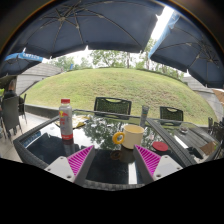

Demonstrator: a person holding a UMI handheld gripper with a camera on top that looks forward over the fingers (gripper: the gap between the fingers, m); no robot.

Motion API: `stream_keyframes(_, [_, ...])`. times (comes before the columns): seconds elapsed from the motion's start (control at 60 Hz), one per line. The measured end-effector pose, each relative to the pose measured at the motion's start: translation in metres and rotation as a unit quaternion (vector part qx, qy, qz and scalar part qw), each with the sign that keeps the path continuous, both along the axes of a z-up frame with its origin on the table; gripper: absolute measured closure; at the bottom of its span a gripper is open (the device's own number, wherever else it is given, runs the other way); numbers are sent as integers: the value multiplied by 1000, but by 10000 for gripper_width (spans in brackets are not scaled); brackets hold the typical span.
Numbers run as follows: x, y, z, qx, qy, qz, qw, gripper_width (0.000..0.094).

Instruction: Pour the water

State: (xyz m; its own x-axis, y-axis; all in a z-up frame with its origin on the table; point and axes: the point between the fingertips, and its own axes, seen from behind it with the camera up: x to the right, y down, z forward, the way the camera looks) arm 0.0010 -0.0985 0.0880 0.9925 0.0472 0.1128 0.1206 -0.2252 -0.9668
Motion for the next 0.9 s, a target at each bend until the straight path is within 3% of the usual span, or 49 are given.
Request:
stream_keyframes(0.167, [-58,7,7,5,-8,44,999,110])
stream_keyframes(0.3, [-126,34,16,12,22,102,994,111])
stream_keyframes(0.5, [-206,103,22,23,52,134,989,112])
stream_keyframes(0.717, [-231,182,15,46,37,83,995,141])
stream_keyframes(0.767, [-230,194,18,60,36,71,995,233])
stream_keyframes(0.8, [-228,199,17,63,35,62,995,405])
stream_keyframes(0.9, [-222,197,19,84,44,38,995,490])
